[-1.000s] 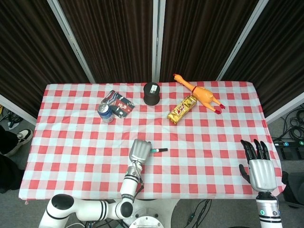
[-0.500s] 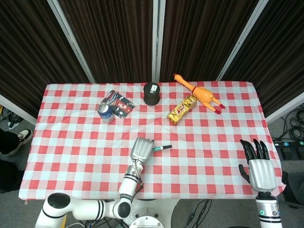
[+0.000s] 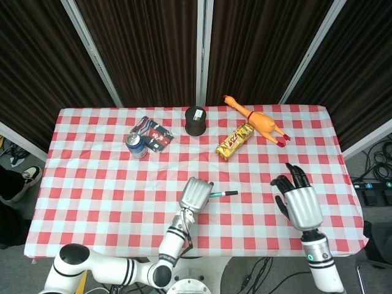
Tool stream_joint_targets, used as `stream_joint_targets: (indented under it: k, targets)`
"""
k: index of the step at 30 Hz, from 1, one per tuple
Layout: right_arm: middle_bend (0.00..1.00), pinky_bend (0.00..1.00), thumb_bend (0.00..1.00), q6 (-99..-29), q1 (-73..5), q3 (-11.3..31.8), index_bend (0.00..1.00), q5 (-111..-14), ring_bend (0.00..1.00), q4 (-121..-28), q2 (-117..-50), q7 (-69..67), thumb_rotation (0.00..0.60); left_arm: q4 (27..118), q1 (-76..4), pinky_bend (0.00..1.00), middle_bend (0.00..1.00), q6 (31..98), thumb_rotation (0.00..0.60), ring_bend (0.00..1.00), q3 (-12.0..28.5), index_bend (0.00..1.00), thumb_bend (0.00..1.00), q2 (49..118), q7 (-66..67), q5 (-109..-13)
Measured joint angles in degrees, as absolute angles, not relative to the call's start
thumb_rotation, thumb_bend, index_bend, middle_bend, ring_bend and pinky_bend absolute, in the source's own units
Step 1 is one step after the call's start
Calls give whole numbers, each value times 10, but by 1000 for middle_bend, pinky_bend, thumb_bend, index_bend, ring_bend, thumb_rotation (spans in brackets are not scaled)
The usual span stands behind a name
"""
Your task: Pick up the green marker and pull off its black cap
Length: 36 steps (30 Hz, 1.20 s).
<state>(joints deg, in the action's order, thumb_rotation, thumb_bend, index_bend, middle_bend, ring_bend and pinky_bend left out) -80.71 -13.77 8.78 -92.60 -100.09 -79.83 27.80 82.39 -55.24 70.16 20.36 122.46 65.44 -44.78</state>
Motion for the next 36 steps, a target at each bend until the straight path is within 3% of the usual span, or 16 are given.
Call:
stream_joint_targets:
  k: [12, 36]
  targets:
    - [393, 177, 224, -706, -232, 127, 447, -824, 103, -999, -891, 403, 600, 870, -584, 619, 624, 716, 600, 619, 208, 588, 446, 1197, 720, -419]
    - [408, 177, 233, -689, -280, 114, 464, -720, 119, -974, -940, 467, 600, 898, -606, 619, 623, 732, 600, 620, 200, 588, 446, 1165, 694, -413]
